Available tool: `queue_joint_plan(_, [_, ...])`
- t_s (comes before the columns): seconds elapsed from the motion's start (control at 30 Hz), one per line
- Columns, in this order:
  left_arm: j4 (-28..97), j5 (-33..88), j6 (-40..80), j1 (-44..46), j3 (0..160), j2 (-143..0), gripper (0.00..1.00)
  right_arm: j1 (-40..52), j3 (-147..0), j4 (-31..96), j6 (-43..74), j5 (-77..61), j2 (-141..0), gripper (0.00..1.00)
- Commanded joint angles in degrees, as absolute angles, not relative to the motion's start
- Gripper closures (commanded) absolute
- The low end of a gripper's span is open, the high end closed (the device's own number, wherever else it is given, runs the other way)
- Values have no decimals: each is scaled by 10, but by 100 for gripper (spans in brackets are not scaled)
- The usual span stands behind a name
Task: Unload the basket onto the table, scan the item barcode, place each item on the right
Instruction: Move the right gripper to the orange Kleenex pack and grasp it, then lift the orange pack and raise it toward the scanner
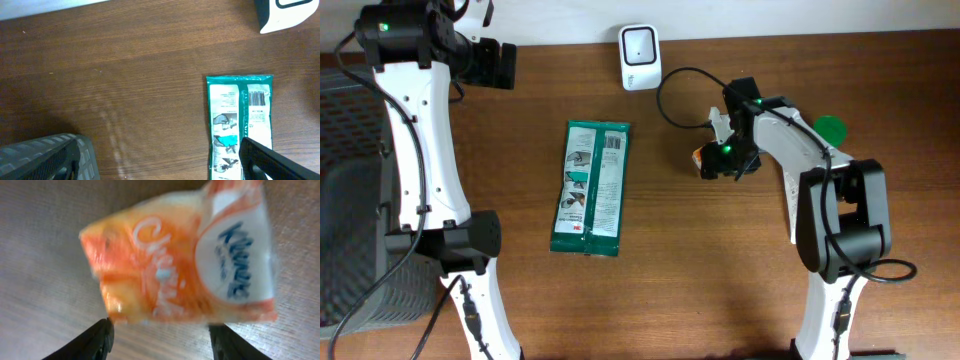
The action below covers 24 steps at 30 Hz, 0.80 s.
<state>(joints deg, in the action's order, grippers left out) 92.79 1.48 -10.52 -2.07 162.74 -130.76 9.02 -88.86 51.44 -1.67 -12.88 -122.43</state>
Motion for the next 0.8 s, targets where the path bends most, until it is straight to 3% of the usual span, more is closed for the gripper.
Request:
queue_joint_plan(0.0, [927, 19, -110, -24, 1629, -1305, 1, 77, -927, 559, -6, -165, -1225, 46])
queue_joint_plan(0.2, [927, 19, -110, -24, 1629, -1305, 1, 62, -945, 589, 96, -51, -1225, 58])
queue_joint_plan(0.53, [927, 19, -110, -24, 1629, -1305, 1, 75, -932, 528, 125, 24, -1239, 60])
queue_joint_plan(0.77, [927, 19, -110, -24, 1629, -1305, 1, 77, -932, 431, 95, -46, -1242, 59])
